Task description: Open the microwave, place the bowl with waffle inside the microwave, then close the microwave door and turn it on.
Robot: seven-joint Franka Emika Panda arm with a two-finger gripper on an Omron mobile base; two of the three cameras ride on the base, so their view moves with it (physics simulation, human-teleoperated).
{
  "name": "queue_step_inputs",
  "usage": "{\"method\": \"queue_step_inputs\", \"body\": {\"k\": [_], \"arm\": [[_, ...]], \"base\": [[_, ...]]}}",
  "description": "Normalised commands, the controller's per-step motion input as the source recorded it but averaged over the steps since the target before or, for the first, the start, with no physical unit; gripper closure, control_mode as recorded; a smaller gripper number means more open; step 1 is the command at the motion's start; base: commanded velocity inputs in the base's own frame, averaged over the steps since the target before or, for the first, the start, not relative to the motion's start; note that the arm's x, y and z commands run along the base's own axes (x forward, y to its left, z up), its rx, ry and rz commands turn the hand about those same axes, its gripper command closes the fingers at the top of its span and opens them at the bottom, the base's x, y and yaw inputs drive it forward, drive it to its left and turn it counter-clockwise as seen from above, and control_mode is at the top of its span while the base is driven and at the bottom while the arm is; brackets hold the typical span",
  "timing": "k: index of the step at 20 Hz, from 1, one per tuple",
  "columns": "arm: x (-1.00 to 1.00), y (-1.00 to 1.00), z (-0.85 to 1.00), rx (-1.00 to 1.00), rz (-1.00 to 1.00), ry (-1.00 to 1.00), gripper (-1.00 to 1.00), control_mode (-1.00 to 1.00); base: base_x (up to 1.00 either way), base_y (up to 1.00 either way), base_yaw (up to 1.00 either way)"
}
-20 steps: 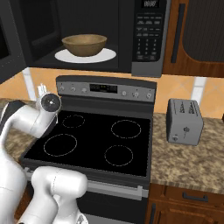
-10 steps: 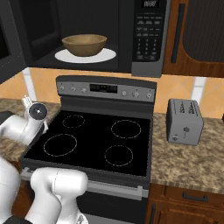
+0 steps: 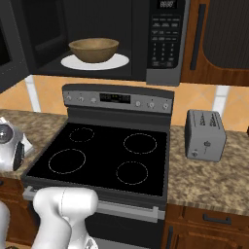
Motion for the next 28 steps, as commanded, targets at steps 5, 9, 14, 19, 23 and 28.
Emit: {"method": "queue_step_inputs", "body": {"k": [5, 9, 14, 19, 23, 28], "arm": [[-0.09, 0.46, 0.0, -0.37, -0.02, -0.29, 1.0, -1.0], [-0.04, 0.52, 0.01, -0.35, 0.0, -0.29, 1.0, -1.0], [-0.29, 0.43, 0.28, -0.38, -0.05, -0.17, 1.0, -1.0], [-0.39, 0.29, 0.67, -0.43, -0.27, 0.14, 1.0, -1.0], [-0.24, 0.25, 0.39, -0.53, -0.38, 0.35, 1.0, -1.0], [0.04, 0.7, 0.01, -0.67, -0.32, 0.05, 1.0, -1.0]], "base": [[0.0, 0.0, 0.0], [0.0, 0.0, 0.0], [0.0, 0.0, 0.0], [0.0, 0.0, 0.0], [0.0, 0.0, 0.0], [0.0, 0.0, 0.0]]}}
